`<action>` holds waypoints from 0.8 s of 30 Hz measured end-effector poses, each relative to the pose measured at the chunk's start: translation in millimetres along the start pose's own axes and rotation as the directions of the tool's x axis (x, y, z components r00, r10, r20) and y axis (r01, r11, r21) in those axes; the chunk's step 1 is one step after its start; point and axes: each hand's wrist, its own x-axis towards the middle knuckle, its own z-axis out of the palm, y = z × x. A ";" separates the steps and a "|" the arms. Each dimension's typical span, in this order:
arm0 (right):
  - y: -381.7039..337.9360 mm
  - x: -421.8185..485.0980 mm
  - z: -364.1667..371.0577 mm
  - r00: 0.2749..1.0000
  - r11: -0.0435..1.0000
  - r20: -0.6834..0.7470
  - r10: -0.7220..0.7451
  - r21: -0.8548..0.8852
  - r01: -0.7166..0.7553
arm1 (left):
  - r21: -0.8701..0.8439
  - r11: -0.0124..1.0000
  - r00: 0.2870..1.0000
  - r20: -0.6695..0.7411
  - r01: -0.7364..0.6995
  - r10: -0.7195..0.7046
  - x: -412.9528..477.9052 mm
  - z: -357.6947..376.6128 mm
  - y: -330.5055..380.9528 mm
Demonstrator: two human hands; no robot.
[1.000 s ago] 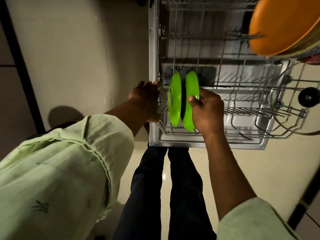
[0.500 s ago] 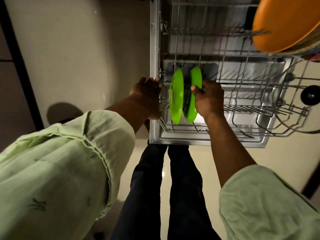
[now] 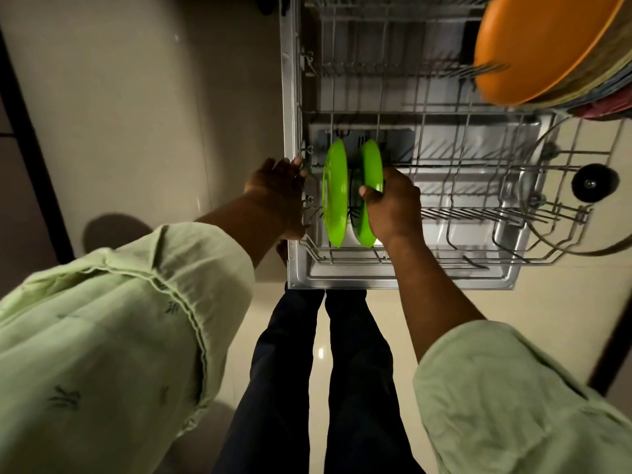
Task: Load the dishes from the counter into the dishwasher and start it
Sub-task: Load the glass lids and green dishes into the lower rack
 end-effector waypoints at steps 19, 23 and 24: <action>14.6 -47.6 -12.8 0.991 0.971 0.020 -0.130 -0.201 0.131 | -0.364 0.923 0.949 -0.227 0.126 -0.219 -43.9 19.2 24.7; 14.6 -69.3 -18.8 0.958 0.873 0.031 -0.285 -0.405 0.273 | -0.405 0.904 0.911 -0.308 0.135 -0.275 -64.1 25.2 43.3; 13.1 -73.7 -21.4 0.953 0.854 0.042 -0.299 -0.435 0.287 | -0.415 0.900 0.902 -0.324 0.136 -0.286 -69.7 25.4 48.1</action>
